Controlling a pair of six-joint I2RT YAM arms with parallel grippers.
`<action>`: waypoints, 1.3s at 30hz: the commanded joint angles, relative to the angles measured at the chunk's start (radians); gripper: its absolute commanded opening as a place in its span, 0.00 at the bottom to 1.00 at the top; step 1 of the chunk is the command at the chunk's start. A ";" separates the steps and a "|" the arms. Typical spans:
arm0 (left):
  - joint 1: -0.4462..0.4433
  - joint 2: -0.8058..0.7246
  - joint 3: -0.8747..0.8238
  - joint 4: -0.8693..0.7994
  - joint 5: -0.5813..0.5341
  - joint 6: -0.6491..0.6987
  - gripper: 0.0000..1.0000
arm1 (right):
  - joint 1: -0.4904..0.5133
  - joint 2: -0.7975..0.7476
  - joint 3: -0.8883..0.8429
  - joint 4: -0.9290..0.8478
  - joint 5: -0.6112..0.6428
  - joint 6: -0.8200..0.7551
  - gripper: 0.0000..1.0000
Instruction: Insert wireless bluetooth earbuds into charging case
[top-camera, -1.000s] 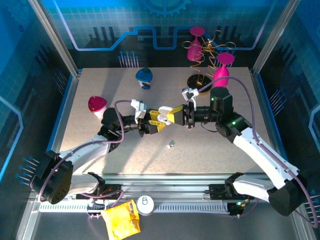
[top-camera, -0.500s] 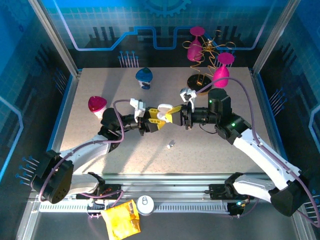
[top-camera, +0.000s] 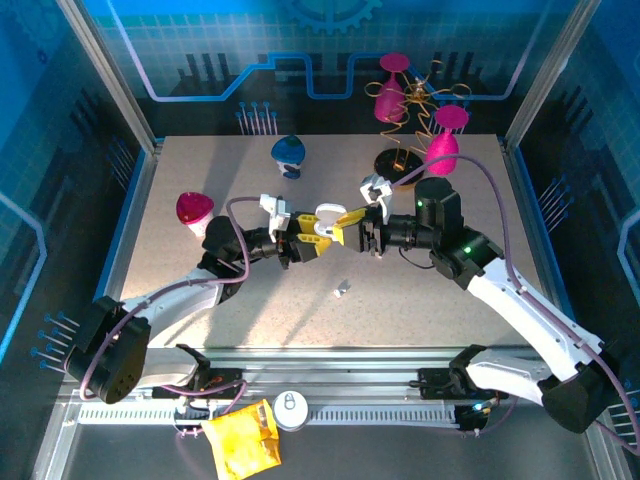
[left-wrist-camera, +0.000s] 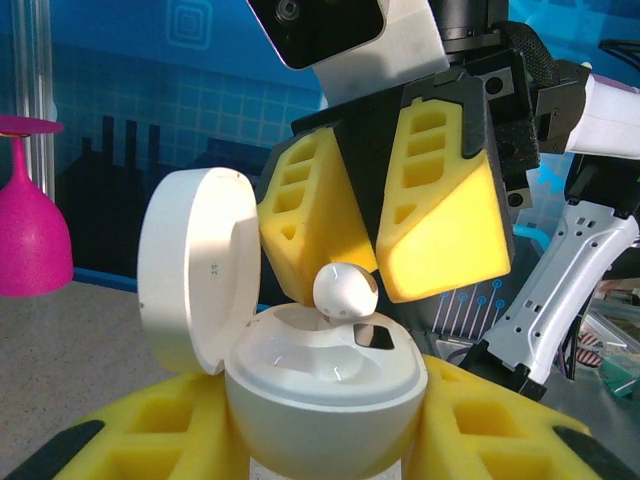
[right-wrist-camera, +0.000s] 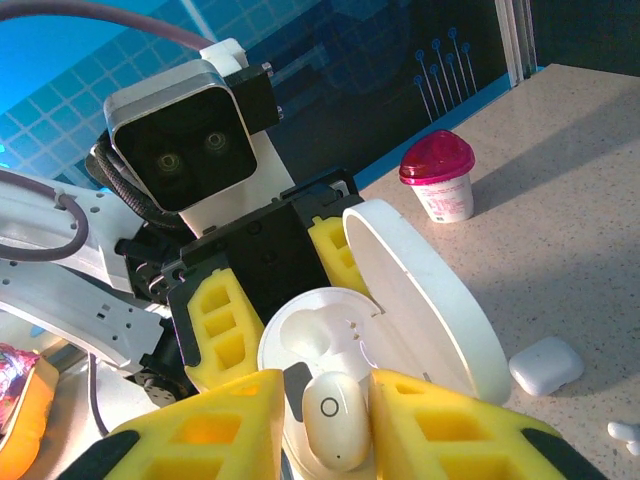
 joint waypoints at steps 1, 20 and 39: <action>-0.001 -0.007 0.040 0.100 0.025 -0.005 0.35 | 0.007 0.005 0.029 -0.041 0.053 -0.008 0.29; 0.002 0.025 0.035 0.128 0.005 0.021 0.35 | -0.003 -0.146 -0.082 0.057 0.070 -0.008 0.67; 0.049 -0.095 -0.003 0.016 -0.019 0.109 0.35 | -0.255 -0.021 -0.364 0.263 0.125 0.289 0.71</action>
